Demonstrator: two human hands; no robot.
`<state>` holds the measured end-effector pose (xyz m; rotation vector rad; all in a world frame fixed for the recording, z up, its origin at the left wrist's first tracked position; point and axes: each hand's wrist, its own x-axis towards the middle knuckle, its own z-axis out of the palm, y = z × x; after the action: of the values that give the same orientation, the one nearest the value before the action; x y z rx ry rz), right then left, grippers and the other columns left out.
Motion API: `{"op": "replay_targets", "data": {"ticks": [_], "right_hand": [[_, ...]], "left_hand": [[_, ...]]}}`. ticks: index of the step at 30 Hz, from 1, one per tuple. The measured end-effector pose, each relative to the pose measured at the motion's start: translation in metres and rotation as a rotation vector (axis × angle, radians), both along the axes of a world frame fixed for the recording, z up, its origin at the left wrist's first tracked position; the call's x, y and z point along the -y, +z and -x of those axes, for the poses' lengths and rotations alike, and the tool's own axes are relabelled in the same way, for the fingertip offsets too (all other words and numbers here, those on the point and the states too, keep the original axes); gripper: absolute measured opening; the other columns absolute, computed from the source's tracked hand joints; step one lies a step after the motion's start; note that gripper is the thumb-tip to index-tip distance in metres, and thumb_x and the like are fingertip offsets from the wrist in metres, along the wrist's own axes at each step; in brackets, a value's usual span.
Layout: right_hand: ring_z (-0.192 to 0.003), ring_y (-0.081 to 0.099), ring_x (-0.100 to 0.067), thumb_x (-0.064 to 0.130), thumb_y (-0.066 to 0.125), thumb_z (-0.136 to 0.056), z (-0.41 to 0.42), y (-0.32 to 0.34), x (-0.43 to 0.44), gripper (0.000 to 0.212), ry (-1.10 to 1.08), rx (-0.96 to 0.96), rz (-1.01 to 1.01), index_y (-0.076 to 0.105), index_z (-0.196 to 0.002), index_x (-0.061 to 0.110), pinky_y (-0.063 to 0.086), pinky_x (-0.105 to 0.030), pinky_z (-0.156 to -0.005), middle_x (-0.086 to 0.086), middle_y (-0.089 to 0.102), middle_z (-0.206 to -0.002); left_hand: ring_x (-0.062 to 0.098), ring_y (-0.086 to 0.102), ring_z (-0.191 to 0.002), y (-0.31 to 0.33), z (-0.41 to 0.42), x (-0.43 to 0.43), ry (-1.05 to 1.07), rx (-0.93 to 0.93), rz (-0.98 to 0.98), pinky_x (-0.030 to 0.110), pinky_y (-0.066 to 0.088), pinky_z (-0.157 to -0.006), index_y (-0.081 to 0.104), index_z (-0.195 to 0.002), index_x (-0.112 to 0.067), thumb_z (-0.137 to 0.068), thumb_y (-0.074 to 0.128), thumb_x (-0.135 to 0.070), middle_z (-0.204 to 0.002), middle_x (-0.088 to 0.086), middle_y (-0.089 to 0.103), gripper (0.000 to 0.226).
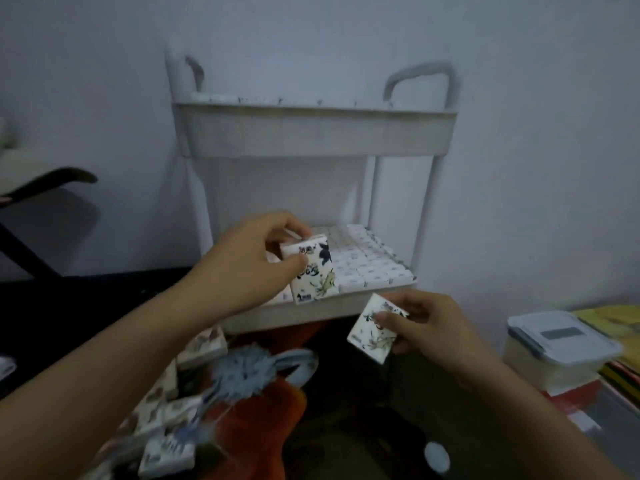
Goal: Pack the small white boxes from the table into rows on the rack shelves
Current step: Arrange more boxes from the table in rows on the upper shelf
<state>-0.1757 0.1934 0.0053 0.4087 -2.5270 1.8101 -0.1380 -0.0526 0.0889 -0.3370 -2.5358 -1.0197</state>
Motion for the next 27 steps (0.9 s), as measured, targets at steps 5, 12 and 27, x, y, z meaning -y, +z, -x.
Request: {"op": "replay_targets", "data": {"ticks": [5,12,27], "right_hand": [[-0.073,0.072,-0.019,0.006,0.073,-0.082,0.021,0.035,-0.031,0.018,-0.082,-0.015,0.077,0.064,-0.096,0.012,0.059,-0.032,-0.056,-0.012,0.071,-0.089],[-0.052,0.064,-0.013,0.035,0.071,-0.084,0.050,0.111,-0.065,0.035,-0.171,-0.290,-0.178,0.052,-0.113,0.041,0.053,-0.025,-0.048,-0.005,0.066,-0.073],[-0.077,0.073,-0.012,0.053,0.075,-0.063,0.094,0.195,-0.081,0.057,-0.163,-0.403,0.033,0.059,-0.111,0.027,0.060,-0.033,-0.073,0.004,0.076,-0.083]], "left_hand": [[-0.009,0.064,-0.074,0.087,0.045,-0.033,-0.068,-0.235,0.016,0.009,0.049,-0.058,0.064,-0.091,-0.037,-0.083,0.068,-0.019,-0.084,-0.021,0.068,0.019],[0.009,0.064,-0.092,0.177,0.119,-0.095,-0.066,-0.426,0.059,0.015,0.047,-0.072,0.061,-0.110,-0.026,-0.085,0.067,-0.024,-0.103,-0.005,0.068,0.025],[0.000,0.063,-0.081,0.178,0.181,-0.129,-0.179,-0.248,0.285,0.029,0.053,-0.078,0.063,-0.094,-0.033,-0.079,0.076,-0.027,-0.083,-0.015,0.064,0.020]]}}
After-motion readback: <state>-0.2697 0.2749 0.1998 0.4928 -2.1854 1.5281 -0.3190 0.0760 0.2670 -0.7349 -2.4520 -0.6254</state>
